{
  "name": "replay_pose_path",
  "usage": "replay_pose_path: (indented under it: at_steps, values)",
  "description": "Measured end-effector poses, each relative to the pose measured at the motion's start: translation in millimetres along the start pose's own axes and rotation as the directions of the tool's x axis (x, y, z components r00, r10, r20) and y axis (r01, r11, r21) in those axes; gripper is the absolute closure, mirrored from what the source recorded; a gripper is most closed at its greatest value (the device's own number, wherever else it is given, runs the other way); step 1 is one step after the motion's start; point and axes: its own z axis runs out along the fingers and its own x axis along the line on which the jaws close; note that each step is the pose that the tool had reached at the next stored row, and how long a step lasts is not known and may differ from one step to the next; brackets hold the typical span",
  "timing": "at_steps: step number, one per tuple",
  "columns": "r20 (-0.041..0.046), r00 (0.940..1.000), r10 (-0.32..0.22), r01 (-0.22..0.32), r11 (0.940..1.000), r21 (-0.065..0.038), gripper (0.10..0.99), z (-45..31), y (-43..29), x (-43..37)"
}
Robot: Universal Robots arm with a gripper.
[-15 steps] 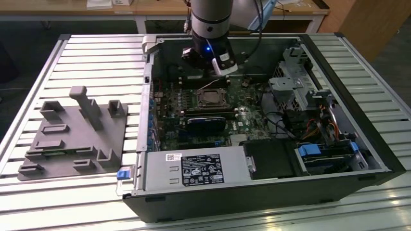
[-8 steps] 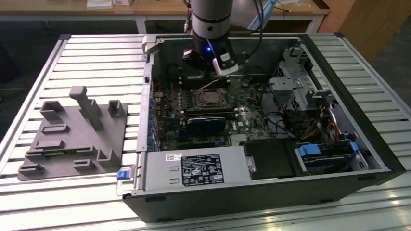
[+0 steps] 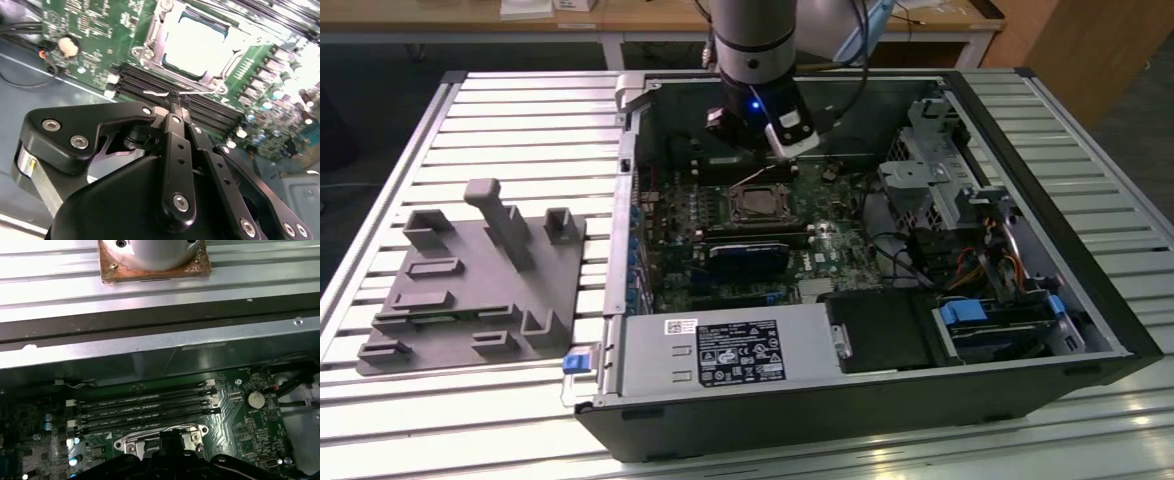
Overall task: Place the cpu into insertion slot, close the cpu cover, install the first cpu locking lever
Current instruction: 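Install the first cpu locking lever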
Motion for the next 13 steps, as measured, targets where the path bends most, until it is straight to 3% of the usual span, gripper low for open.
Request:
replay_pose_path:
  at_steps: [2, 4, 9, 13]
  values:
    - [0.0182, 0.9998, -0.005, 0.005, 1.0, -0.003, 0.98, 0.9, -0.3, 0.3]
    - [0.0276, 0.9996, -0.007, 0.007, 1.0, -0.005, 0.98, 2.8, -0.8, 0.8]
    - [0.0289, 0.9996, -0.007, 0.007, 1.0, -0.004, 0.98, 6.7, -1.5, 1.3]
    - [0.0322, 0.9995, 0.0, 0.0, 1.0, 0.004, 0.98, 8.7, -1.0, 1.7]
